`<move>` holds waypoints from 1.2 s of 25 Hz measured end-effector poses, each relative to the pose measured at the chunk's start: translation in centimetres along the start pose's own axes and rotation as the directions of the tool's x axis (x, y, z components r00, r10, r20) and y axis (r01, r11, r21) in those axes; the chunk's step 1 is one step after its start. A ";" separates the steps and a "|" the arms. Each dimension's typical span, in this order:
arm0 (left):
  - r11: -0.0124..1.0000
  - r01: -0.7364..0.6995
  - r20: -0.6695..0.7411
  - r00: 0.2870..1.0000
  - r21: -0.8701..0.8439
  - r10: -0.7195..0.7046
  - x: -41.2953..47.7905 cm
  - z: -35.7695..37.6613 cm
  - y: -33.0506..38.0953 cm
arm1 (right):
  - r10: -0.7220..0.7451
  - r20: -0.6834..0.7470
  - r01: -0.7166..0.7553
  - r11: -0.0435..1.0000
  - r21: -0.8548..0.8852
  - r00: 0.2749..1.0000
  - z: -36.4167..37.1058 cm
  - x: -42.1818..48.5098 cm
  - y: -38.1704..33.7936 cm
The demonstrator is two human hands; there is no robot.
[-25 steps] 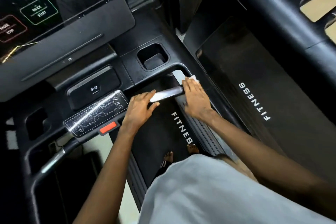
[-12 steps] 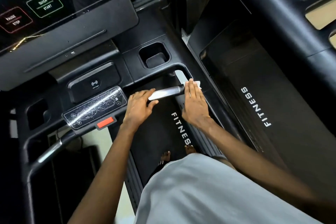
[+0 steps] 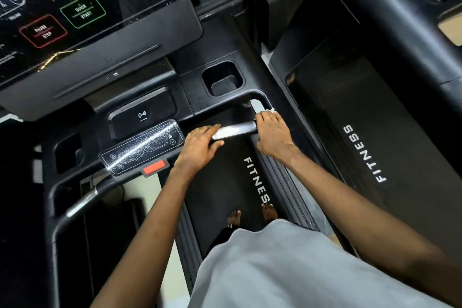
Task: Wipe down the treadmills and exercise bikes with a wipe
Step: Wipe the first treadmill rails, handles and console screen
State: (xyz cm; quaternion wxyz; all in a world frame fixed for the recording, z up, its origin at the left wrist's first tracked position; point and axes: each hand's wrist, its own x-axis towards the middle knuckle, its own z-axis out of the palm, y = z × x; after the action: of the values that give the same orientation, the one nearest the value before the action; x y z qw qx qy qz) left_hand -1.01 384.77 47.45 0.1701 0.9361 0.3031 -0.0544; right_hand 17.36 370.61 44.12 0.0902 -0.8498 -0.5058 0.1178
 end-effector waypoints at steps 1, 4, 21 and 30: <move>1.000 0.008 -0.002 1.000 -0.010 -0.008 -0.1 0.0 0.0 | 0.004 -0.004 -0.004 1.000 0.016 1.000 -0.1 0.2 -0.5; 0.999 0.038 0.002 0.999 -0.025 -0.038 0.0 -0.1 0.2 | -0.012 0.056 0.006 0.995 0.099 0.998 -0.6 1.8 -2.3; 0.988 0.007 0.176 0.984 -0.156 0.021 2.2 -1.3 -1.0 | 0.798 0.000 -0.106 0.080 0.991 0.603 3.3 -3.1 -3.5; 0.984 -0.067 0.201 0.975 -0.162 0.099 2.6 -1.2 -1.5 | 0.702 0.651 0.087 -0.697 0.712 0.289 2.0 0.8 -5.0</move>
State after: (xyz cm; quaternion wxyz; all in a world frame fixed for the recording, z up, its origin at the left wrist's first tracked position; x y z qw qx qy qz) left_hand 0.19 387.79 47.63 0.2751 0.9211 0.2474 -0.1213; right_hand 12.90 373.72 43.48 0.7331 -0.4779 0.4214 0.2378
